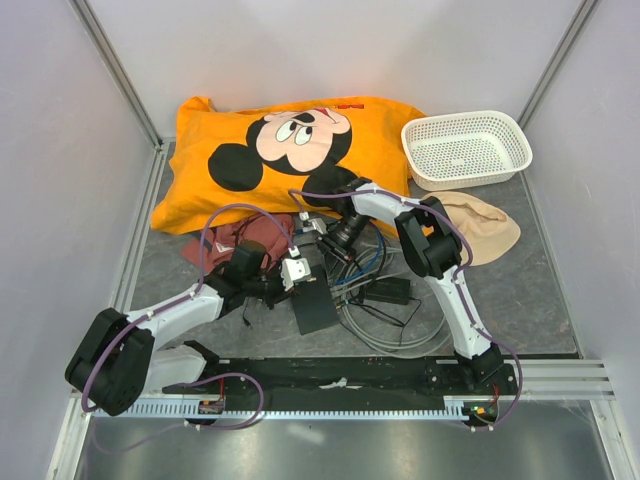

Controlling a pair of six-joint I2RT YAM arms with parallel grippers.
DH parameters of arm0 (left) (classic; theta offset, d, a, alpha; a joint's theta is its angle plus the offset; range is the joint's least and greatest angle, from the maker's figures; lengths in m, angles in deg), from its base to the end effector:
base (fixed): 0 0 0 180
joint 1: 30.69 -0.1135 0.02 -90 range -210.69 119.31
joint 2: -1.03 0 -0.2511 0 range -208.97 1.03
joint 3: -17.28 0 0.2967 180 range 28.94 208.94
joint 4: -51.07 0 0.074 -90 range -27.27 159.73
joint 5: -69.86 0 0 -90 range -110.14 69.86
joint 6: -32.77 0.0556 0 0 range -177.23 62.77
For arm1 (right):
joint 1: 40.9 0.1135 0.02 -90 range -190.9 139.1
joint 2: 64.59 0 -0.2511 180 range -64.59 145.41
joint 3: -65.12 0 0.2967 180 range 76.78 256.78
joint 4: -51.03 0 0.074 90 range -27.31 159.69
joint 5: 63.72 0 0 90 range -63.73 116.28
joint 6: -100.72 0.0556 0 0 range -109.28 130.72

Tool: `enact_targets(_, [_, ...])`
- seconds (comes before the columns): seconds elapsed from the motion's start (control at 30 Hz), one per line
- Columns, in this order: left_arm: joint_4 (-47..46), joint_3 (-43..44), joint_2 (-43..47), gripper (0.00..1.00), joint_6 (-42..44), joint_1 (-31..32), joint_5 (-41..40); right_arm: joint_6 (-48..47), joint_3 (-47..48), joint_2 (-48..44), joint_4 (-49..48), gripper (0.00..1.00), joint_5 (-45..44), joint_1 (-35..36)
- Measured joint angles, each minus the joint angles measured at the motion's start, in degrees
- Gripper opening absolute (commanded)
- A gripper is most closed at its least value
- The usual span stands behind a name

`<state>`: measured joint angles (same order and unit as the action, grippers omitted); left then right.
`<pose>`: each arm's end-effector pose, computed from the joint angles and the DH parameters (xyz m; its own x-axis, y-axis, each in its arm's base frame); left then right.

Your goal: Pull the plug from the switch port

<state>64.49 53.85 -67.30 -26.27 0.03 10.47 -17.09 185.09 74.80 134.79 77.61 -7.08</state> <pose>0.2137 -0.1599 0.1042 -0.1380 0.5970 -0.7903 0.9553 0.2908 0.0529 0.3627 0.2952 0.0724 -0.6222 -0.7677 -0.1530 -0.5542 0.2940 0.7788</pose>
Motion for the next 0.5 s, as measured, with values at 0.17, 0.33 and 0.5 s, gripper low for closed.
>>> enact_targets(0.17, [0.0, 0.0, 0.0, 0.02, 0.0, -0.1, 0.0, -0.1, 0.7, 0.2, 0.4, 0.39, -1.3, 0.5])
enact_targets(0.33, [0.0, 0.0, 0.0, 0.01, 0.0, -0.1, 0.0, 0.1, 1.0, 0.3, 0.9, 0.31, -1.2, 0.6])
enact_targets(0.5, [0.0, 0.0, 0.0, 0.01, 0.0, -0.2, 0.0, 0.1, 1.7, 0.7, 1.7, 0.20, -1.2, 0.8])
